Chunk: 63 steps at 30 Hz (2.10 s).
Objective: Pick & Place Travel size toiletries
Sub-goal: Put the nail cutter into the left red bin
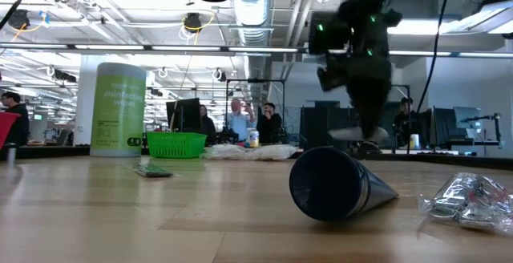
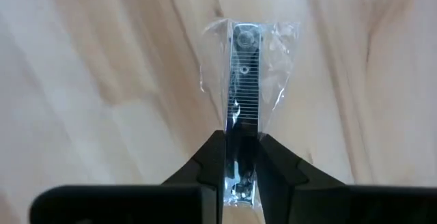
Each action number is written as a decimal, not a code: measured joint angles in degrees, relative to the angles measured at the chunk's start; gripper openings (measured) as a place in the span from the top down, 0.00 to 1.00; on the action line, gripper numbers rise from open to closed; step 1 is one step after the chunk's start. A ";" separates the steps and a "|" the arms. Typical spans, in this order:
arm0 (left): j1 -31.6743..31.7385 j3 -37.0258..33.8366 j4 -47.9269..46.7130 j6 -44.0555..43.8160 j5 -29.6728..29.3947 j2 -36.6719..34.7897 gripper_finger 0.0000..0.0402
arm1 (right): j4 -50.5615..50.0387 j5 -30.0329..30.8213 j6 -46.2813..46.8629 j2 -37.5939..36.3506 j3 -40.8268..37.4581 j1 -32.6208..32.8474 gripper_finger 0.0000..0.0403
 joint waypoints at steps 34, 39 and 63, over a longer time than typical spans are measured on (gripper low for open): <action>1.99 0.00 1.80 -0.97 0.02 0.00 0.32 | 14.92 -17.20 27.28 -25.54 20.79 0.07 0.88; 1.82 0.00 5.85 -3.68 0.00 0.00 0.32 | 18.59 -18.91 29.72 -25.53 20.79 4.30 0.88; -3.44 0.03 15.03 -3.99 -16.34 -0.88 0.32 | 24.28 2.63 33.42 -27.67 20.79 28.74 0.88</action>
